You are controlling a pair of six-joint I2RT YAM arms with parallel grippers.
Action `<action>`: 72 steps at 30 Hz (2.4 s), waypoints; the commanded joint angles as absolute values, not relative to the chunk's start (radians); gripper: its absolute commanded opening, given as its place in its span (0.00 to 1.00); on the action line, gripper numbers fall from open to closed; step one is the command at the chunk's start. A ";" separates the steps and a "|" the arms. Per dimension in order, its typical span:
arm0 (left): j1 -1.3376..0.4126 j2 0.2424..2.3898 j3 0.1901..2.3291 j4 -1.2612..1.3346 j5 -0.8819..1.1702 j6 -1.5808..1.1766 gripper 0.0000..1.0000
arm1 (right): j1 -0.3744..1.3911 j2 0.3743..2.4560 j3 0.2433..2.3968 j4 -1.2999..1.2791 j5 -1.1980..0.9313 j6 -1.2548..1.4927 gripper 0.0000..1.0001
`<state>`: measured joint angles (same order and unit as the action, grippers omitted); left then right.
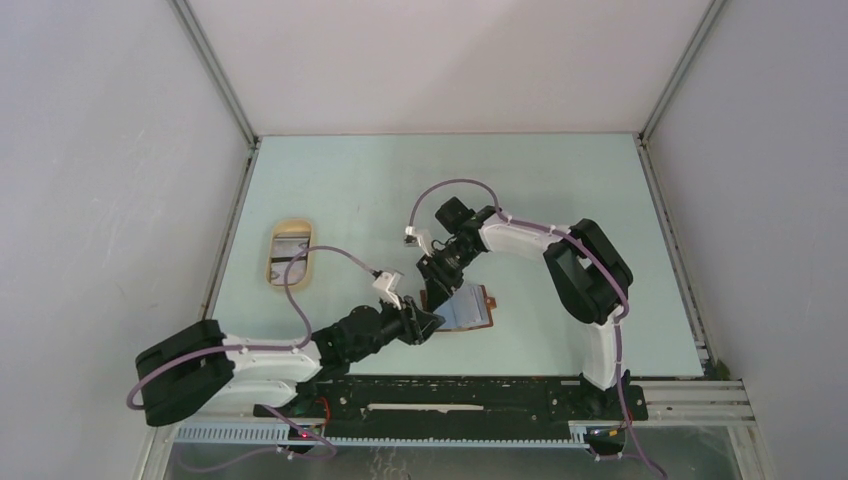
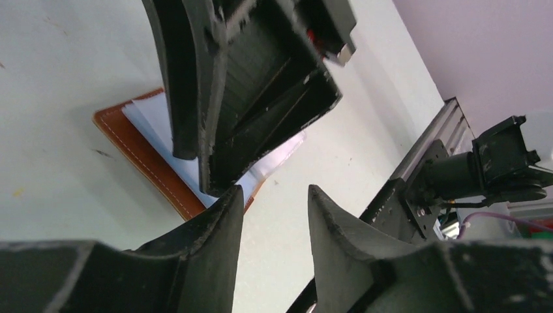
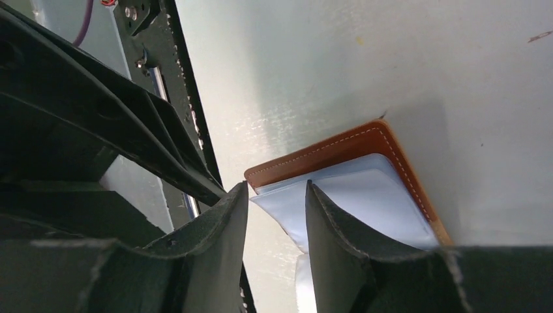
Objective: Put the credit cards into the card holder
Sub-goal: Open the card holder at the center of the board.
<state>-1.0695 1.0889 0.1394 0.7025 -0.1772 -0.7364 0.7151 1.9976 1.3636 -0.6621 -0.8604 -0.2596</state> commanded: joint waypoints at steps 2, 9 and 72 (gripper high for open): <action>-1.074 1.212 0.218 0.854 -0.134 -0.756 0.44 | 0.718 1.953 1.414 -0.694 -0.940 -0.273 0.47; -1.074 1.345 0.276 0.829 -0.198 -0.756 0.37 | 0.685 1.902 1.430 -0.746 -0.939 -0.333 0.46; -1.027 1.501 0.216 0.856 -0.223 -0.883 0.48 | 0.770 1.824 1.231 -0.674 -0.400 -0.754 0.47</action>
